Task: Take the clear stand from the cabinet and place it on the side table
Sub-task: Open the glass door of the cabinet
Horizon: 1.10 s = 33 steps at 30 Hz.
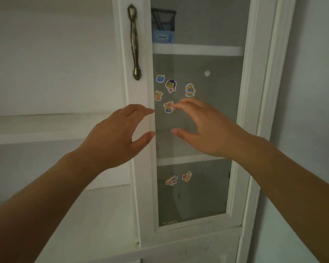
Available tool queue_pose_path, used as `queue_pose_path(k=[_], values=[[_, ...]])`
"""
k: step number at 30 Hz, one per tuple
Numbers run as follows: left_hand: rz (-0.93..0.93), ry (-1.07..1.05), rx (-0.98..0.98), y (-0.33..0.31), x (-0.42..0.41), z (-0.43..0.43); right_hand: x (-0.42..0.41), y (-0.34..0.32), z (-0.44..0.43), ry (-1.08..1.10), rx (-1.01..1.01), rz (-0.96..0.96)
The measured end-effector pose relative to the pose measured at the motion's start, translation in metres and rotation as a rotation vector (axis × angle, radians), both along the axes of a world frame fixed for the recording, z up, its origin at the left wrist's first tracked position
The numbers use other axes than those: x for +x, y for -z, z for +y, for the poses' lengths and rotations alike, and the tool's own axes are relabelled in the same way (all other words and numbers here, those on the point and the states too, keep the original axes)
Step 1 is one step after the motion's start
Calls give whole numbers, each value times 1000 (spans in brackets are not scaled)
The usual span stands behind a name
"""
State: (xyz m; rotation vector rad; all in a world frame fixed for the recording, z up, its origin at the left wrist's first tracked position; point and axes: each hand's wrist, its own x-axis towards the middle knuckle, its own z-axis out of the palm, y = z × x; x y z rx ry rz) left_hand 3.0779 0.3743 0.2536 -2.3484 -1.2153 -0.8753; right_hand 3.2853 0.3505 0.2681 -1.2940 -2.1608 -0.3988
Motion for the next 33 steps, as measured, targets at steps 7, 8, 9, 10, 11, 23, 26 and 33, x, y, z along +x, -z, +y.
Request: queue_pose_path(k=[7, 8, 9, 10, 11, 23, 26, 33], values=[[-42, 21, 47, -23, -24, 8, -24, -19, 7, -9, 67, 15], [-46, 34, 57, -27, -27, 11, -28, -24, 8, -12, 68, 31], [-50, 45, 70, -30, -30, 13, -32, -28, 9, -17, 75, 49], [-57, 53, 85, -34, -34, 17, -35, -33, 11, -18, 84, 64], [-68, 63, 100, -38, -38, 21, -39, -38, 12, -18, 95, 77], [-307, 260, 189, -90, -58, 73, -89, -90, 43, 82, 284, 243], [-362, 329, 155, -94, -60, 87, -101, -95, 54, 111, 325, 279], [-438, 449, 58, -100, -58, 115, -122, -96, 70, 161, 410, 382]])
